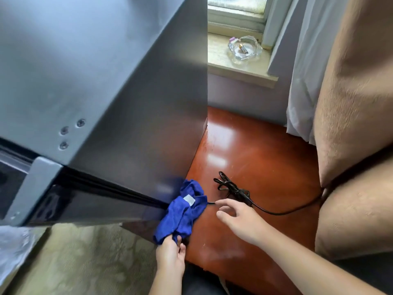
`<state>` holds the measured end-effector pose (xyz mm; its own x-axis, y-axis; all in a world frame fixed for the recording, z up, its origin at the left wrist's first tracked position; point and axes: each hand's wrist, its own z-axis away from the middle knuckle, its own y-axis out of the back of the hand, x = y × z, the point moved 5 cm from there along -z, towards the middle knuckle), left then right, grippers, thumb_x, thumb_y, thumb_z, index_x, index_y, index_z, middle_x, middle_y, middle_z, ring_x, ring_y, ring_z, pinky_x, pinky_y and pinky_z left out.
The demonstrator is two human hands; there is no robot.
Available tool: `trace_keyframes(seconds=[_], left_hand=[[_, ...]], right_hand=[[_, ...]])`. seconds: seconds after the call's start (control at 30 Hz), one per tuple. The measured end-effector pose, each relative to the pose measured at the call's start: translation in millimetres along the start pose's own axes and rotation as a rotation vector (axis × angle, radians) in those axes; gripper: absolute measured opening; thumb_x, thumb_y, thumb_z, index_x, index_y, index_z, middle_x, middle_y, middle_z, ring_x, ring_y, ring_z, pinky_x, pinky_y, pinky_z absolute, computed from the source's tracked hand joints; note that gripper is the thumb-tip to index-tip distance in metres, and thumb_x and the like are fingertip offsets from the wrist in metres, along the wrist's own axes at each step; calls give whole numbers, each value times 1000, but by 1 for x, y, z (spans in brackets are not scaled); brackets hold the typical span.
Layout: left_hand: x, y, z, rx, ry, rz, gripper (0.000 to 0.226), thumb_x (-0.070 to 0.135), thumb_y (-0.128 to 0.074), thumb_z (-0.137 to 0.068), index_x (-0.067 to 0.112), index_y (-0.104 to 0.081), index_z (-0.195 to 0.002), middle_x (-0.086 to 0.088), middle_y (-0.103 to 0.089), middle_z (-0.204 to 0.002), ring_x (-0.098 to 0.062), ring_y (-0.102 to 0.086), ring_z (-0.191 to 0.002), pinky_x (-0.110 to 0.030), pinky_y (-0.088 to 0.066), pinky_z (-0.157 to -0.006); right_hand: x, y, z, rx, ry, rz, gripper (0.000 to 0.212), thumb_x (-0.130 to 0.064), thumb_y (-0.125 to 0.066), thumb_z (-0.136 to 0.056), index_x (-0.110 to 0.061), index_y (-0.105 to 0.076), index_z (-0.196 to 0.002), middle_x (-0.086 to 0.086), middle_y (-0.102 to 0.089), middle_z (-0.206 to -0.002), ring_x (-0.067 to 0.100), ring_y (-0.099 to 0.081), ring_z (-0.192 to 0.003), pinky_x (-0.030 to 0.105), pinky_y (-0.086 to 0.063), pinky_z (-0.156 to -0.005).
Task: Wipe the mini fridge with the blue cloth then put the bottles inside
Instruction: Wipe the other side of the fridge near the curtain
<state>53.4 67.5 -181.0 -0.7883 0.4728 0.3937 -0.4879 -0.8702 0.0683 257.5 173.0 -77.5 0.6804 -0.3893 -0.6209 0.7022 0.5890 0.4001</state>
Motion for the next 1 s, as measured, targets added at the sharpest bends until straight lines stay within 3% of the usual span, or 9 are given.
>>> trace_keyframes(seconds=[0.1, 0.2, 0.37, 0.5, 0.6, 0.7, 0.77, 0.87, 1.0], left_hand=[[-2, 2, 11, -37, -1, 24, 23, 12, -55, -104, 22, -56, -125, 1, -62, -91, -9, -54, -70, -24, -35, -58], [6, -18, 29, -119, -7, 35, 17, 13, -55, -105, 19, -56, -121, 1, -63, -94, -9, -53, -70, -25, -34, -60], [39, -86, 65, -258, -74, 17, 2, 20, -59, -103, 20, -61, -104, 4, -63, -93, -6, -51, -69, -23, -32, -60], [75, -146, 113, -381, -143, 44, 13, 24, -58, -104, 22, -62, -91, 5, -60, -83, -3, -49, -66, -21, -32, -60], [102, -178, 151, -508, -206, 59, 16, 25, -56, -104, 23, -64, -91, 7, -59, -79, 0, -49, -57, -16, -36, -54], [124, -200, 178, -596, -273, 23, 21, 24, -51, -105, 24, -65, -90, 9, -60, -69, 2, -49, -48, -12, -35, -42], [129, -209, 176, -562, -286, -20, 23, 21, -51, -105, 25, -63, -86, 11, -61, -62, 2, -49, -46, -14, -31, -42], [118, -215, 143, -432, -239, -71, 17, 18, -56, -103, 24, -63, -89, 9, -63, -77, -2, -50, -60, -14, -33, -40], [87, -220, 84, -278, -123, -109, 19, 14, -56, -102, 22, -59, -85, 6, -59, -78, -4, -50, -62, -11, -33, -38]], right_hand=[[9, 8, 12, 4, 8, 11, 31, -43, -60, -96, -44, -63, -127, -19, -68, -117, 5, -61, -113, 23, -44, -95], [19, 20, 21, 25, 17, 15, 28, -45, -60, -96, -47, -63, -123, -22, -68, -112, 4, -62, -113, 28, -46, -102], [15, 45, 36, 91, 43, -70, 26, -41, -61, -96, -45, -64, -122, -23, -69, -111, 2, -63, -110, 25, -47, -100], [-1, 76, 43, 172, 111, -180, 26, -38, -61, -96, -45, -65, -121, -21, -71, -109, 0, -67, -101, 27, -55, -93], [-26, 99, 52, 229, 196, -277, 28, -33, -63, -96, -45, -65, -120, -21, -72, -110, -8, -68, -94, 15, -53, -83], [-57, 119, 55, 274, 289, -353, 35, -32, -65, -94, -44, -64, -127, -20, -71, -117, -11, -67, -102, 8, -50, -88], [-73, 126, 49, 276, 322, -384, 40, -32, -66, -93, -44, -63, -131, -19, -70, -121, -6, -68, -105, 12, -54, -89], [-79, 124, 32, 268, 298, -387, 43, -33, -66, -92, -46, -61, -133, -18, -69, -121, -3, -70, -102, 18, -55, -93], [-55, 110, 15, 226, 169, -355, 43, -35, -67, -92, -47, -61, -132, -18, -70, -120, -11, -67, -100, 13, -49, -98]])
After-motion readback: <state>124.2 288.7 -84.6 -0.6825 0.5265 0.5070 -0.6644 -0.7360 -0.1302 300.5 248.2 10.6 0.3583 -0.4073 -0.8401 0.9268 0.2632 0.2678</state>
